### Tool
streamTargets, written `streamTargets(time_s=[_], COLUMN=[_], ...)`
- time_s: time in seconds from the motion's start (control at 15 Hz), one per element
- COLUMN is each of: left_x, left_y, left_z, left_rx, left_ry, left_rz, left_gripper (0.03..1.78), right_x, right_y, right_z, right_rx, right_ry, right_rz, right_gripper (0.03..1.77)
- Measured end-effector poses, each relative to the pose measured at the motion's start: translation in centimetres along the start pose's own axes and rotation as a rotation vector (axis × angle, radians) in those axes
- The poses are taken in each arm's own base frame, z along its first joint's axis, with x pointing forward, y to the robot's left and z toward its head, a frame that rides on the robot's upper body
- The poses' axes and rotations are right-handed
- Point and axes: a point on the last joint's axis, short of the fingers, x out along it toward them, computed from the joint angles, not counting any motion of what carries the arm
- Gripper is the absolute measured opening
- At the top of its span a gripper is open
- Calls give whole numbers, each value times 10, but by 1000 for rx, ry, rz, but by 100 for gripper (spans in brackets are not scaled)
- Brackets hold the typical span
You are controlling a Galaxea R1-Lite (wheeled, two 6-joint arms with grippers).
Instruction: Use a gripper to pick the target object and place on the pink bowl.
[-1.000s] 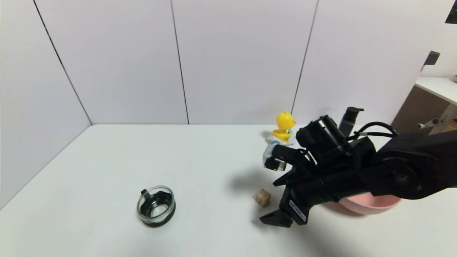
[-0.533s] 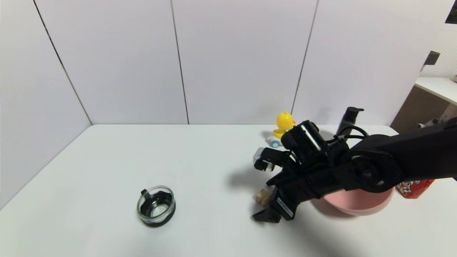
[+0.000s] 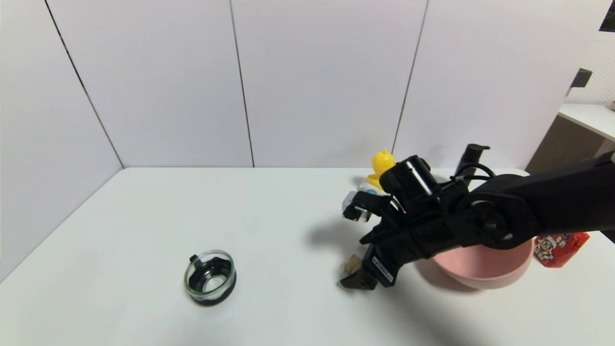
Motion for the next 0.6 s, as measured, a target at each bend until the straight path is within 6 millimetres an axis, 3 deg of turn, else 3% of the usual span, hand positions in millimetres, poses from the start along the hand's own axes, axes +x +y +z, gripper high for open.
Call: streamTargets(time_s=[0.6], left_x=[0], left_y=[0], left_z=[0], left_rx=[0], left_ry=[0], left_rz=[0], left_gripper=[169], right_x=[-24], right_y=[3], right_z=[7], right_rx=[-17], right_ry=[-59], right_rz=[-27], right_gripper=[171])
